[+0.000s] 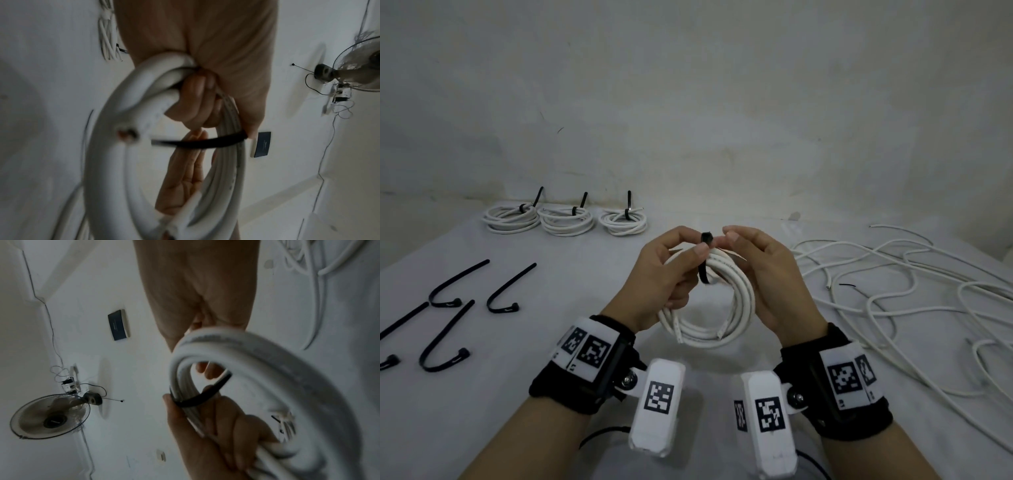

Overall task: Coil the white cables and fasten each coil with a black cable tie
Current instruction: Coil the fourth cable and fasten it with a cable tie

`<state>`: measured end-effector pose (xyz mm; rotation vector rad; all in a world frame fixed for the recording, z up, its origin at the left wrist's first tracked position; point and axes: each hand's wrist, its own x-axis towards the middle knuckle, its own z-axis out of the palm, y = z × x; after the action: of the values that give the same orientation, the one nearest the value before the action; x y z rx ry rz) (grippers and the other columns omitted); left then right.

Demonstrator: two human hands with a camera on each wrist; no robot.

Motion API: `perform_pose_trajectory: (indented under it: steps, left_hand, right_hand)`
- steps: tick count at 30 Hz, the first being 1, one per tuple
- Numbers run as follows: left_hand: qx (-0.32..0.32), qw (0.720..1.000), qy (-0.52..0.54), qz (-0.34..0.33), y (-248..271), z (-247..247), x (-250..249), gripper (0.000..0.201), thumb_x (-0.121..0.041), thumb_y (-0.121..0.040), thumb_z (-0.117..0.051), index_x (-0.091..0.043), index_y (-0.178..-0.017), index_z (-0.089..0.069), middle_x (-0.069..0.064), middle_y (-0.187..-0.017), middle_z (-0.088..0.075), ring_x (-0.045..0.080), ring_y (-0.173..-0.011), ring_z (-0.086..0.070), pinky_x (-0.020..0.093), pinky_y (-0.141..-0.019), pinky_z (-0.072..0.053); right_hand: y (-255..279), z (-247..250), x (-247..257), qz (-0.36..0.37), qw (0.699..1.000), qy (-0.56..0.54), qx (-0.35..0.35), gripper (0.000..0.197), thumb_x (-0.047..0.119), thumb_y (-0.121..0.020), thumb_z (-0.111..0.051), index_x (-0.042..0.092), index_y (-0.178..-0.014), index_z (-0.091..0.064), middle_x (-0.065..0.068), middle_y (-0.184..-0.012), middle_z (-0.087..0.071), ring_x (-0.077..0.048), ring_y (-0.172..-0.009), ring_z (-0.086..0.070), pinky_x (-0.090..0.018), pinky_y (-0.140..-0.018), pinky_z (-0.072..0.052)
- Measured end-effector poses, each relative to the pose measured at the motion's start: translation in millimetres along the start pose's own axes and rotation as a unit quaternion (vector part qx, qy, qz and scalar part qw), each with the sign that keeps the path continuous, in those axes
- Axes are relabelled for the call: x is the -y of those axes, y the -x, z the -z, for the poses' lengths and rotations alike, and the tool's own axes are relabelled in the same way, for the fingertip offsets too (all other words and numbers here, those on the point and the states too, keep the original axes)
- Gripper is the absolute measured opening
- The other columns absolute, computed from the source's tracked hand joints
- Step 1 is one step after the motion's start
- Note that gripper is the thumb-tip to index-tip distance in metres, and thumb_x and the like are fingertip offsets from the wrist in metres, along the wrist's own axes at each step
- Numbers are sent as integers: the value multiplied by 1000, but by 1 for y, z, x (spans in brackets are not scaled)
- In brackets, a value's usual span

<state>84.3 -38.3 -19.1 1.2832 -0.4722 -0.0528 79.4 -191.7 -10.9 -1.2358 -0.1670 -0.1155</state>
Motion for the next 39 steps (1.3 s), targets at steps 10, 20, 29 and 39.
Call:
perform_pose_trajectory:
  steps: [10,20,29,39]
  left_hand:
    - [-27,998,-15,-50,-1,0,-6,13,-21,-79,-58,-27,-74,-68,-5,-47,-36,5,-35,-22,13,-37,-19]
    - [19,1000,-23,-1,1,-7,3,14,-26,-85,-63,-14,-88,-60,9,-63,-43,5,-36,-23,13,-38,-18]
    - [-8,1000,-19,-6,2,-7,-6,19,-27,-77,-55,-14,-92,-56,-11,-44,-29,3,-35,-18,17,-39,-13]
    - [-10,1000,-20,10,3,-9,-4,22,-27,-78,-56,-12,-93,-52,-11,-43,-28,4,-35,-17,19,-40,-11]
  right_hand:
    - [4,9,7,-163,963,210,45,53,51,-93,-49,10,-65,-68,-4,-60,-64,-13,-51,-58,-23,-50,-48]
    - [-4,10,-3,-6,1000,-4,1,16,0,-87,-60,4,-101,-67,-11,-79,-72,-16,-66,-68,-25,-64,-57]
    - [-1,7,4,188,962,194,-31,9,-2,-79,-72,5,-83,-69,-9,-73,-69,-24,-68,-70,-31,-60,-56]
    - [2,9,9,174,961,214,23,11,-2,-79,-71,7,-83,-73,-7,-70,-72,-29,-59,-69,-45,-63,-59]
